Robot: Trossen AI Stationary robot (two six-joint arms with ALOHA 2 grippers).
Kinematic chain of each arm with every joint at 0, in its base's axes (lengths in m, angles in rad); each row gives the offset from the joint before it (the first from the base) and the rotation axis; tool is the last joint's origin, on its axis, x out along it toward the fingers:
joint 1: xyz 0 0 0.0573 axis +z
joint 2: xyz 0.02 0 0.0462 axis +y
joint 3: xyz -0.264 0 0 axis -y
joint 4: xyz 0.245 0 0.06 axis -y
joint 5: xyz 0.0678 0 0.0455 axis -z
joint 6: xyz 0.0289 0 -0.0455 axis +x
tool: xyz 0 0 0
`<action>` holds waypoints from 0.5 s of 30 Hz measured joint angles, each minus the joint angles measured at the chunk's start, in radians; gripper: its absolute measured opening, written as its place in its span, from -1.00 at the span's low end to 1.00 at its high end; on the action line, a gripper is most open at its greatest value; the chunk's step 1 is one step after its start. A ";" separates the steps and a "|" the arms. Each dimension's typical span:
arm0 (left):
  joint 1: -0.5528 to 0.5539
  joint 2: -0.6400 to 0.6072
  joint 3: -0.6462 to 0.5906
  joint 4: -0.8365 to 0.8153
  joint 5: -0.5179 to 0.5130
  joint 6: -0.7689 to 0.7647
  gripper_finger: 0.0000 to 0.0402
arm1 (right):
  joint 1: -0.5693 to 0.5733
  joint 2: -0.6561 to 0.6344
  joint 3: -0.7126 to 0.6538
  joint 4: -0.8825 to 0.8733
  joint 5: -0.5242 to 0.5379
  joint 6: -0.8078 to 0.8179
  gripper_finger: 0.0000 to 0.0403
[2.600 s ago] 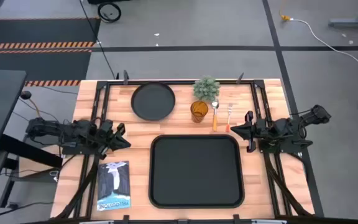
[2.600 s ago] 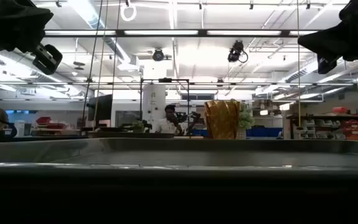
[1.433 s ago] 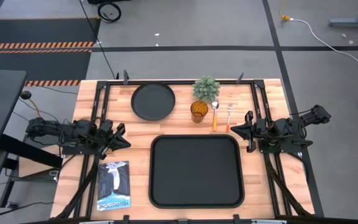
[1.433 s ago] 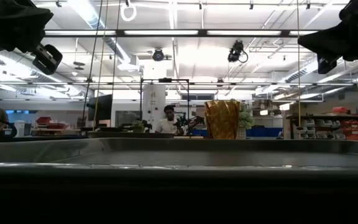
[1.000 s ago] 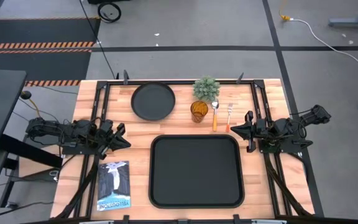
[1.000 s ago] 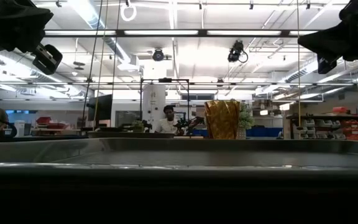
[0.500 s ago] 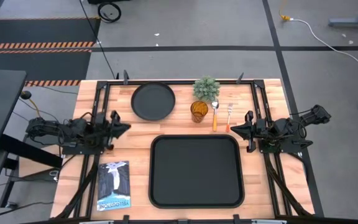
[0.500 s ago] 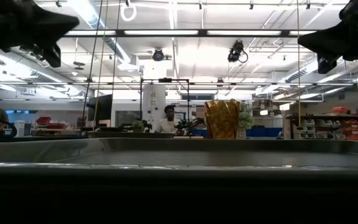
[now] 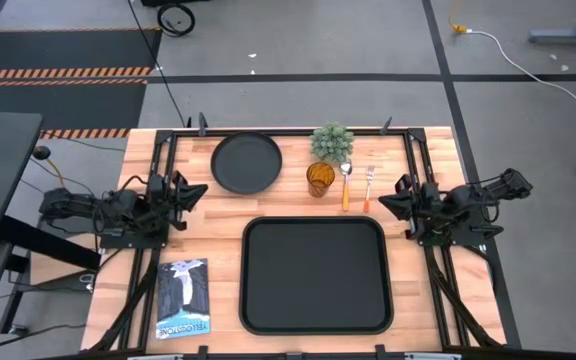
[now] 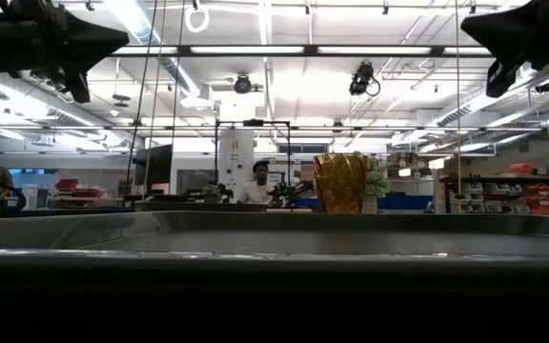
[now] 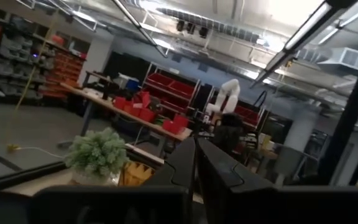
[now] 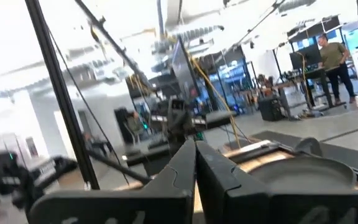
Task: Pick and place plate/cup/fork/spoon on tray
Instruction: Put the brown cup on the black tray
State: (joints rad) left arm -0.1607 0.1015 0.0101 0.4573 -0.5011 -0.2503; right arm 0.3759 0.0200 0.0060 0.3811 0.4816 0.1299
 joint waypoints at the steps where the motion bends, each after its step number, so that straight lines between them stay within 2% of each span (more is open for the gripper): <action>1: 0.008 0.023 0.000 0.022 0.000 0.000 -0.88 | 0.000 0.000 0.000 0.014 0.002 0.001 -0.91; 4: 0.040 0.111 0.000 0.090 0.000 -0.001 -0.88 | 0.000 0.000 0.000 0.027 0.049 -0.027 -0.91; 10: 0.106 0.309 0.000 0.195 -0.001 -0.001 -0.89 | -0.001 0.002 0.000 0.028 0.223 -0.094 -0.91; 15: 0.161 0.456 0.000 0.312 -0.002 -0.001 -0.91 | -0.019 0.002 0.000 0.089 0.291 -0.223 -0.91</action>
State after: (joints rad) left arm -0.0001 0.5574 0.0097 0.7691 -0.5034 -0.2508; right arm 0.3568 0.0216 0.0063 0.4704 0.7731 -0.0933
